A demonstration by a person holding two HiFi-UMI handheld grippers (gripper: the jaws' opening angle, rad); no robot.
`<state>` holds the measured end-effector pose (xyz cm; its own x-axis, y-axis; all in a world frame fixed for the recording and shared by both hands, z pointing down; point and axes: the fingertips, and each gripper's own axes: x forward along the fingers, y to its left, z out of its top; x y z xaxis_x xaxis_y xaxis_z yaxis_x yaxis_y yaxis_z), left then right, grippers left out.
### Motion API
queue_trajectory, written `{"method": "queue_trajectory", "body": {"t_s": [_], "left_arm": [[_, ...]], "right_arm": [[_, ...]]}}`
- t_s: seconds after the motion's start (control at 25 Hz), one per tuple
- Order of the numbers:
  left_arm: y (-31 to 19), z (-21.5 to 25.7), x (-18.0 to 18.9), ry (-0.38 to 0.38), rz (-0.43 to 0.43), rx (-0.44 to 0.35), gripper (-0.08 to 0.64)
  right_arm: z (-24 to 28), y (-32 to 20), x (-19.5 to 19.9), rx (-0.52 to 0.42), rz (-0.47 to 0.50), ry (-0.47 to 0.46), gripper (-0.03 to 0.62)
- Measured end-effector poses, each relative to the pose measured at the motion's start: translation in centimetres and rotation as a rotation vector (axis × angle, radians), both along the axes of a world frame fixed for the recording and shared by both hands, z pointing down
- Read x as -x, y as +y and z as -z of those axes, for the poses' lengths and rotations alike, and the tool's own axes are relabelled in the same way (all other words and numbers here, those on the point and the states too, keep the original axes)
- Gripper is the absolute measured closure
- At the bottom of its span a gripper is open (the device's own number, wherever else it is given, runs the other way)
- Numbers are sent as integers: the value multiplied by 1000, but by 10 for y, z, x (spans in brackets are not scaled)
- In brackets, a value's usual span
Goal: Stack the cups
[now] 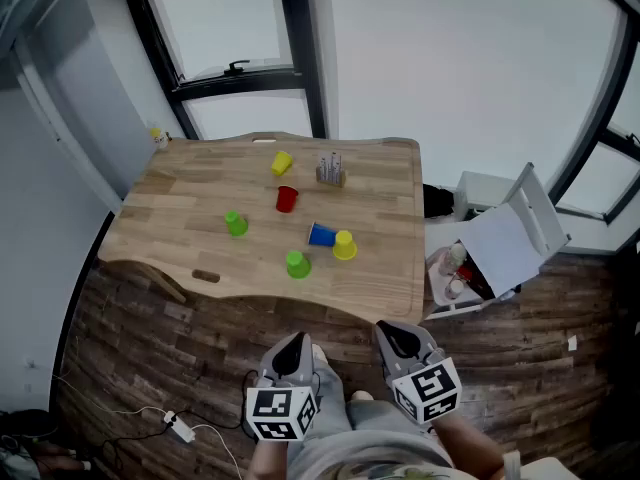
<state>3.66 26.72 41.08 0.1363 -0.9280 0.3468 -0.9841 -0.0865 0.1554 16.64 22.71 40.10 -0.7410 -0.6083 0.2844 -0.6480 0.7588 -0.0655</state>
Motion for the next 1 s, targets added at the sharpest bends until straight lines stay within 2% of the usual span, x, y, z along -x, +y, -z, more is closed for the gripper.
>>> {"method": "queue_trajectory", "body": {"t_s": [0.48, 1.0], "left_arm": [[-11, -1, -2, -9, -23, 7, 554], [-48, -12, 19, -10, -26, 42, 554]], "right_arm": [[0, -9, 3, -9, -6, -5, 592], [-10, -46, 24, 24, 27, 12, 591]]}}
